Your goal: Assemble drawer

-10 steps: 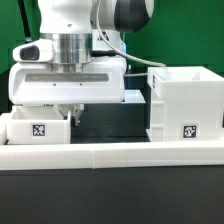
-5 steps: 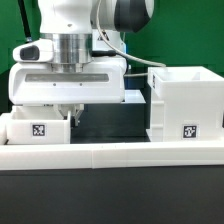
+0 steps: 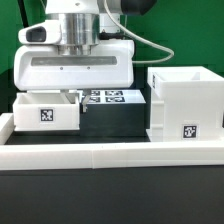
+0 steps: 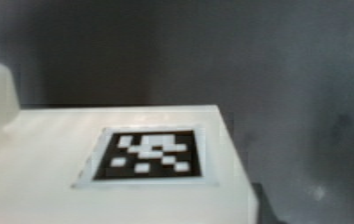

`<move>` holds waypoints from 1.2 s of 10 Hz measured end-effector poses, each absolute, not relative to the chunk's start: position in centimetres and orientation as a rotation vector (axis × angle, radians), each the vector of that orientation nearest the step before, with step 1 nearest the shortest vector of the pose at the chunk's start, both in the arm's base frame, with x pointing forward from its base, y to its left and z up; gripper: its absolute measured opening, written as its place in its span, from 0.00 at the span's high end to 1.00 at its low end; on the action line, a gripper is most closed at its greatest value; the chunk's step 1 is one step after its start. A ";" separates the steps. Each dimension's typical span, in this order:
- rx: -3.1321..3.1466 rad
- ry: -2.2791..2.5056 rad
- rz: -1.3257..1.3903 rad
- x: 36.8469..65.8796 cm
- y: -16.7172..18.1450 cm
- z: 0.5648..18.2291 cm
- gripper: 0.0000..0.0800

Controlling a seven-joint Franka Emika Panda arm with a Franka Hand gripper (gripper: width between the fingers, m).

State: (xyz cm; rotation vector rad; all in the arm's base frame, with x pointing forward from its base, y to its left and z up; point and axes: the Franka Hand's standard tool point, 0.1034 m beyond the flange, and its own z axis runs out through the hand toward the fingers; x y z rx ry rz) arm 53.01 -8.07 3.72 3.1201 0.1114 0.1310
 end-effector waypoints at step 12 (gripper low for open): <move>2.673 1.467 0.060 52.0 -7.0 2.7 0.94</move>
Offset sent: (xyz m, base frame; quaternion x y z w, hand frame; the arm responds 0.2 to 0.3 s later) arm -0.0097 0.0162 -0.0100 -0.0420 0.0290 -0.2193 0.9743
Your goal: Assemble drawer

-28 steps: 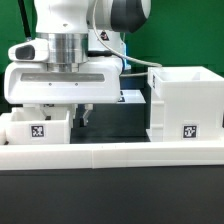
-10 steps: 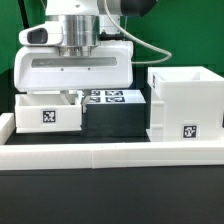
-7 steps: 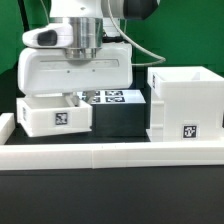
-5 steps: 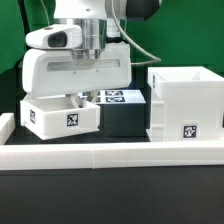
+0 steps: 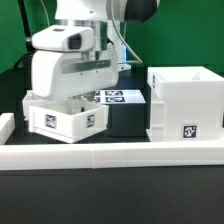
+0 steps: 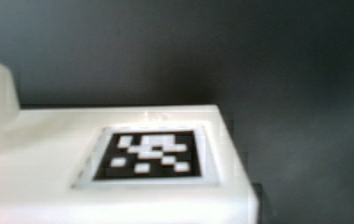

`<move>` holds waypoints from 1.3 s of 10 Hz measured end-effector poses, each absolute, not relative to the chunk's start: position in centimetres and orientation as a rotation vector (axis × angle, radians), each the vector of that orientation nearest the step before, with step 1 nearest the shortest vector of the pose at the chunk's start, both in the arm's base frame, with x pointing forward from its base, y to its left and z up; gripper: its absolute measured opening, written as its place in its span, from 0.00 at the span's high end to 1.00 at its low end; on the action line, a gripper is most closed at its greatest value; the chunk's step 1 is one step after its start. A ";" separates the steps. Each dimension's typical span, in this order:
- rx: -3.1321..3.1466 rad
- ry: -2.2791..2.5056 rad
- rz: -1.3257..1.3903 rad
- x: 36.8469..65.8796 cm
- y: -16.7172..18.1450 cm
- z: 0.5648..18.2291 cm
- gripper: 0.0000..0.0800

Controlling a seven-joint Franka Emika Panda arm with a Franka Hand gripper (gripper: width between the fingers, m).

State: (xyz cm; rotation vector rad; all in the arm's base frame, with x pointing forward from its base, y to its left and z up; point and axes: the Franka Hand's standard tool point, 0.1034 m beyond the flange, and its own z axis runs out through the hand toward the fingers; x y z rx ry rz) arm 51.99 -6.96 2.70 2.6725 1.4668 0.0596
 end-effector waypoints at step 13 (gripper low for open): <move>2.464 1.844 -0.080 51.3 -4.9 1.9 0.94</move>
Offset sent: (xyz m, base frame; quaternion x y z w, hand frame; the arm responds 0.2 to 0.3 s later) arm 0.0000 0.0000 0.0000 0.0000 0.0000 -0.1938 0.9810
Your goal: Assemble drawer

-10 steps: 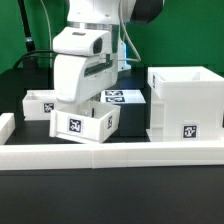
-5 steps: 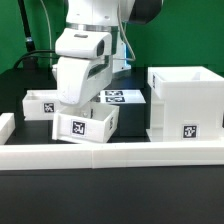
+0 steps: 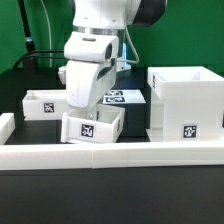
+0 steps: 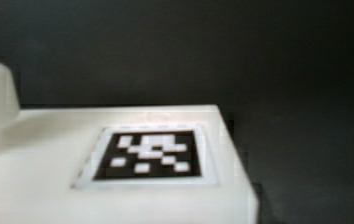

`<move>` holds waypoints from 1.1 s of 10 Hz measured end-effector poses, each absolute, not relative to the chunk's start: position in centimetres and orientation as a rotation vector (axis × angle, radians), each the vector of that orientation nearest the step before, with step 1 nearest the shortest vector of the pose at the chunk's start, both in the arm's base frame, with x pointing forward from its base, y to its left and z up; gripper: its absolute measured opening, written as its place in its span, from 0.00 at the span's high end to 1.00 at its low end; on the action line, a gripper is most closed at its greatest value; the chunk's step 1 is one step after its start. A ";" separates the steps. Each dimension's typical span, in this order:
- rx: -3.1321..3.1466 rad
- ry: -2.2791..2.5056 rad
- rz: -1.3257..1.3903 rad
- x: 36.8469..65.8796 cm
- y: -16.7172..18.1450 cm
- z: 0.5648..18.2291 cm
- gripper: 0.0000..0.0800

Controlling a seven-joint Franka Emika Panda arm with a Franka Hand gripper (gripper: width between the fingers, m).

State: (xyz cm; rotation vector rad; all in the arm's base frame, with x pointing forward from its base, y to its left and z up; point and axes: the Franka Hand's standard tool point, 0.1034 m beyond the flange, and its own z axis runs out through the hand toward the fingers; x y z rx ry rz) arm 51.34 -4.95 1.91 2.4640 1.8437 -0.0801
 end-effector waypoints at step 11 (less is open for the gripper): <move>2.399 2.035 -0.200 51.0 -4.2 2.0 0.94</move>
Offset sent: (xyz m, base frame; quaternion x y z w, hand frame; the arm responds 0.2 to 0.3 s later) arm 0.0000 0.0000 0.0000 0.0000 0.0000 0.0000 1.0000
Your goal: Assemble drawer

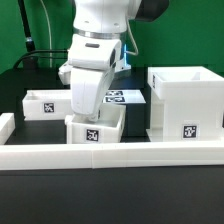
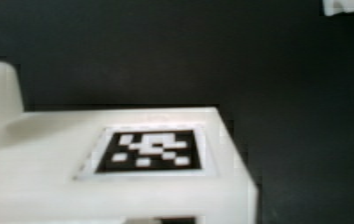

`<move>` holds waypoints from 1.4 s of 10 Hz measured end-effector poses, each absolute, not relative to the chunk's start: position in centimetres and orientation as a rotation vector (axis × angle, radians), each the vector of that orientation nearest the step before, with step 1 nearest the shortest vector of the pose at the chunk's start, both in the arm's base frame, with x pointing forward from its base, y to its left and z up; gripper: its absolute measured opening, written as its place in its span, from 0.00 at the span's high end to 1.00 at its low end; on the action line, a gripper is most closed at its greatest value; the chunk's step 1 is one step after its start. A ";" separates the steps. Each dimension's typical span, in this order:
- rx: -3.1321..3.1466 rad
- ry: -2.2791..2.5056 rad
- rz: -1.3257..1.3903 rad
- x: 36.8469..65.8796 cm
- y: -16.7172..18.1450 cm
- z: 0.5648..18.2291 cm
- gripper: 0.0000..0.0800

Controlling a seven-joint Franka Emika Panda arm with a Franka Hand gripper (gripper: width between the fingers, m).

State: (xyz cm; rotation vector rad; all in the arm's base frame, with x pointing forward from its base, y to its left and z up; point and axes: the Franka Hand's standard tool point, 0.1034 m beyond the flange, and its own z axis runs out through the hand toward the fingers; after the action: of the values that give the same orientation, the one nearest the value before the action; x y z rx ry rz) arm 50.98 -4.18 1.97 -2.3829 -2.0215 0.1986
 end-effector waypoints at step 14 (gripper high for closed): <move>-2.428 -2.070 0.063 51.5 -2.8 1.5 0.94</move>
Offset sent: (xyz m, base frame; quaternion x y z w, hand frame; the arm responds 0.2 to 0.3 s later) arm 0.0000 0.0000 0.0000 0.0000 0.0000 0.0000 1.0000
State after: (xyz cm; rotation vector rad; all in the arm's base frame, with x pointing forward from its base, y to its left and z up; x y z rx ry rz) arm 51.49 -2.76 1.54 -2.4276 -2.0702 0.0631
